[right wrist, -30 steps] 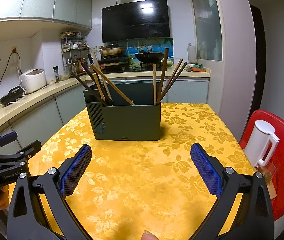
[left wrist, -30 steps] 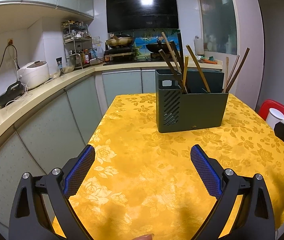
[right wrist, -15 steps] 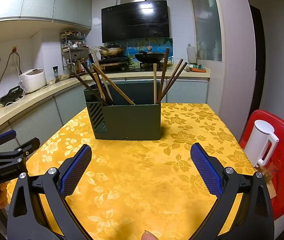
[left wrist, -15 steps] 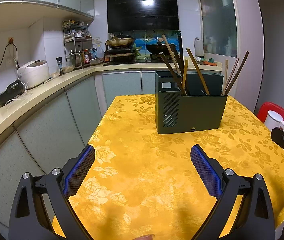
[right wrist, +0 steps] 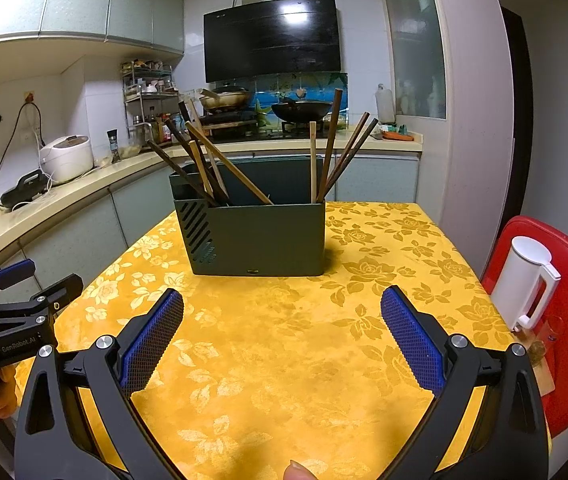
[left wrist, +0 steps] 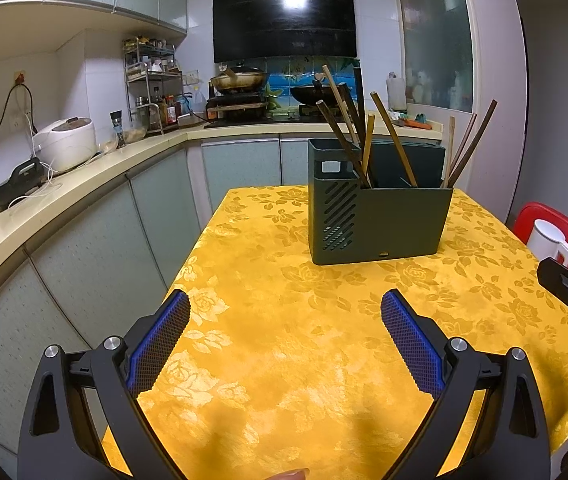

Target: Organize utensils

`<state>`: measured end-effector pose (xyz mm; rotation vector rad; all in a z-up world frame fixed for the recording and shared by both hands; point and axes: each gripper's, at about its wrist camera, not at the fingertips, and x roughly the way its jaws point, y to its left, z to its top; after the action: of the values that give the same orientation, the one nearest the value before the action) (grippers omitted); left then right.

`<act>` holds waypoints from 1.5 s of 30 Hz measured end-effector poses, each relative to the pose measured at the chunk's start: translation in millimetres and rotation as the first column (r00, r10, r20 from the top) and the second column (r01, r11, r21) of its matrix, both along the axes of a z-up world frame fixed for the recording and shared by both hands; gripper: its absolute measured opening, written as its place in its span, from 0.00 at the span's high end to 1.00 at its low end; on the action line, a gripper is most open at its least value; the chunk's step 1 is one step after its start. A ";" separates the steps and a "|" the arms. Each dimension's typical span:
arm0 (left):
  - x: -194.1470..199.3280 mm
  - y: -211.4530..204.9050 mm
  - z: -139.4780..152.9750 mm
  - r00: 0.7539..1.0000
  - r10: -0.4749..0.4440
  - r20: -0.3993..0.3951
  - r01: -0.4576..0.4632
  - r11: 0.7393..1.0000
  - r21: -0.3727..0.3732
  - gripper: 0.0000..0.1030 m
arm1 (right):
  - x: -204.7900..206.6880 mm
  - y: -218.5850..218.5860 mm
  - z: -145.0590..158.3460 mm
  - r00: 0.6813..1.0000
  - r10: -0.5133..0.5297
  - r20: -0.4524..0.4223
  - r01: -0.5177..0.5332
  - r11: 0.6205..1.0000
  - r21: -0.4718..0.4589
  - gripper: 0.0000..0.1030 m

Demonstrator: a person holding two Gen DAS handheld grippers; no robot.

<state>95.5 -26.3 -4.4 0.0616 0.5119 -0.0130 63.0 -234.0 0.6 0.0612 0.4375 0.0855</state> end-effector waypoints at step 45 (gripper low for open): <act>1.0 4.8 -1.7 1.000 -0.003 0.002 0.003 1.000 0.000 0.10 | 0.3 1.5 0.4 1.000 -0.001 -0.004 0.001 1.000 -0.002 0.07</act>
<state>96.5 -21.5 -6.1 0.0628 0.5100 -0.0159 63.3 -232.5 1.0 0.0598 0.4416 0.0844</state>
